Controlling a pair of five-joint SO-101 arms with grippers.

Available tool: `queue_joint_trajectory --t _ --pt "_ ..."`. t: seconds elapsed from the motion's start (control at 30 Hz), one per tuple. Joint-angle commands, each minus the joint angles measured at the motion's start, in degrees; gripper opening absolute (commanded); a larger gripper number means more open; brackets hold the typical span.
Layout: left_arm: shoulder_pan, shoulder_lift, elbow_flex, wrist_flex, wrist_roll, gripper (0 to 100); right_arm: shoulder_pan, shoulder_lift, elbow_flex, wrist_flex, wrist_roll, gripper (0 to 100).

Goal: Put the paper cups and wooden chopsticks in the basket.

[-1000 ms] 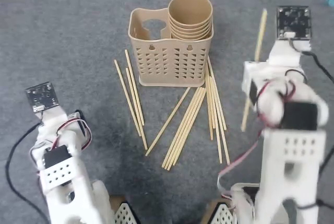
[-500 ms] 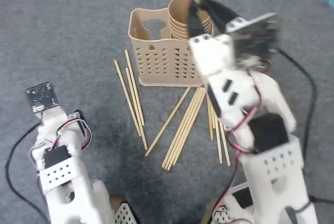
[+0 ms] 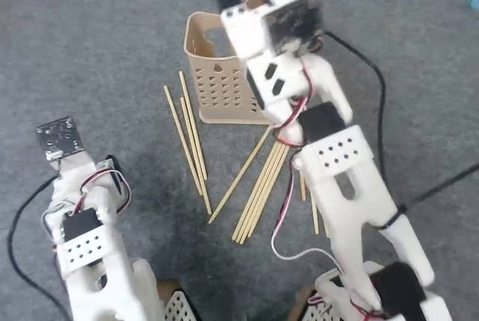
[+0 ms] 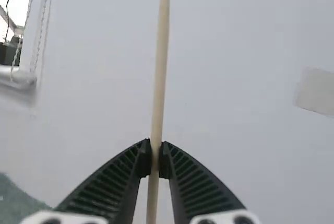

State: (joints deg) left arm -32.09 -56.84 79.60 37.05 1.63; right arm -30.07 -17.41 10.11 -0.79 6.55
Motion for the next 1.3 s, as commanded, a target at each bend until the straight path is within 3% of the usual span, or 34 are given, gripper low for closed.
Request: queue_joint_trajectory --t 0.0,0.67,0.87,1.07,1.27 --pt "0.5 -1.1 -0.1 -1.5 -0.2 17 -0.5 1.6 -10.0 3.0 -7.6 0.8" --pt "0.5 -1.1 -0.1 -1.6 -0.2 17 2.4 21.2 -19.8 7.1 -11.1 1.5" --pt "0.5 -1.1 -0.1 -1.7 -0.2 17 2.6 20.4 -20.6 14.6 -15.5 14.2" --pt "0.5 -1.1 -0.1 -1.7 -0.2 17 2.6 14.6 -20.7 20.3 -15.6 10.3" --pt "0.5 -1.0 -0.1 -1.7 -0.2 17 2.4 3.9 -20.7 34.4 -15.6 9.1"
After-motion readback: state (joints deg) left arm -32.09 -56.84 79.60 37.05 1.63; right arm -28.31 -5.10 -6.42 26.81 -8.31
